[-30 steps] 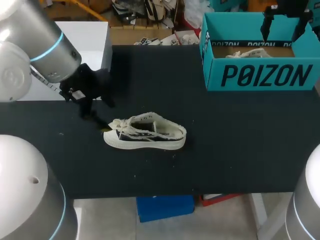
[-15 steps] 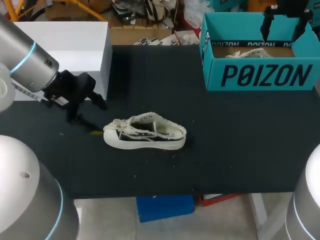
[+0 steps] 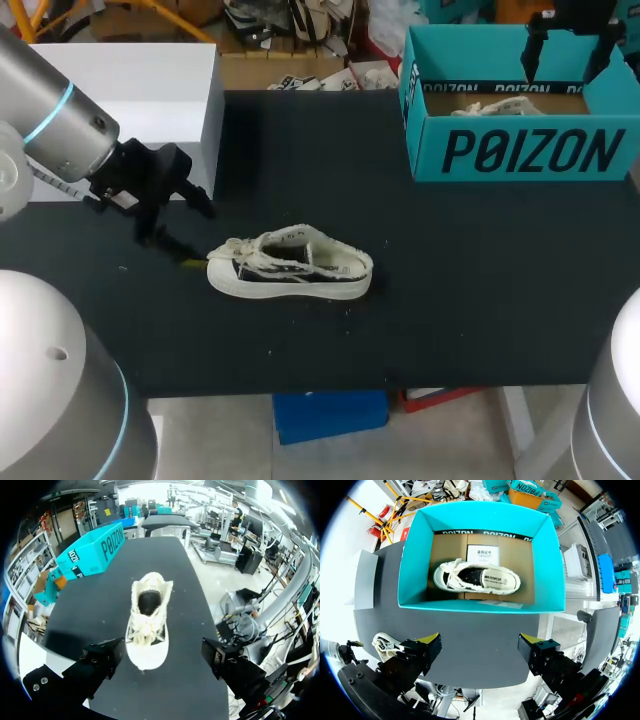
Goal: Take the shoe out of the shoebox, open the shoe tongue, remove and reinsert the insole, then place the shoe into the shoebox
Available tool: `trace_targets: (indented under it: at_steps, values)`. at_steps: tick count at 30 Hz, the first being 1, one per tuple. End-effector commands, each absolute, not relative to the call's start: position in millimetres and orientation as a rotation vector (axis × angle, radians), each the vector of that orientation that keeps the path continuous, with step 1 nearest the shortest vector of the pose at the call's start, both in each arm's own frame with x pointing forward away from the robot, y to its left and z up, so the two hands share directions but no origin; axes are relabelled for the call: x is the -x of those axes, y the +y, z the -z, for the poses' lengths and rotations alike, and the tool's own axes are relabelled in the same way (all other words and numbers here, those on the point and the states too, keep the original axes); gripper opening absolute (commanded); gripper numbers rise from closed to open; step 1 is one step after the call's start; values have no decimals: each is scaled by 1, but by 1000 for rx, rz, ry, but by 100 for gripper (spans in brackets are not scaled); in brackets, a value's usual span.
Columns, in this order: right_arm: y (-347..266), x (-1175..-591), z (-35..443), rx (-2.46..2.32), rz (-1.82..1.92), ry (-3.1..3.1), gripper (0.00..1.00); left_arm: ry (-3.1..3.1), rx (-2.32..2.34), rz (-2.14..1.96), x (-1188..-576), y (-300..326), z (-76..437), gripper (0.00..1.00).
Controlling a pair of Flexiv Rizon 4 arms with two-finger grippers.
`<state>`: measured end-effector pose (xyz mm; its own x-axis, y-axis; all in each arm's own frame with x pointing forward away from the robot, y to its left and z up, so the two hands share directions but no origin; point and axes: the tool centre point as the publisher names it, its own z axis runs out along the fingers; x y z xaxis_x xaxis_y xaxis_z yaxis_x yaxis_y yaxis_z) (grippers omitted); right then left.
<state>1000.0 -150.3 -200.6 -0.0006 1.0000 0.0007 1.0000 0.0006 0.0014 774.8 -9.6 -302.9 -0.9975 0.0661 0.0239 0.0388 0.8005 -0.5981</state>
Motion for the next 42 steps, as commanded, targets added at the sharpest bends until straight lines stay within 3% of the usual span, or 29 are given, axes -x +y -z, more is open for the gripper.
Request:
trace_targets:
  at_steps: [1,15,19,22,34,42]
  values:
    - [-150,-1000,200,-2221,-1,2221,100,-2941,87,-974,-775,-10,304,100]
    - [-150,-1000,200,-2221,-1,2221,100,-2941,87,-974,-775,-10,304,100]
    - [-123,-968,187,-1740,-87,2475,100,-2941,87,-974,-775,-10,304,100]
    - [-101,-929,169,-1047,-179,2720,100,-2941,87,-974,-775,-10,304,100]
    - [-101,-929,169,-1047,-179,2720,100,-2941,87,-974,-775,-10,304,100]
    - [-50,-917,145,285,-199,3057,100,-2941,87,-974,-775,-10,304,100]
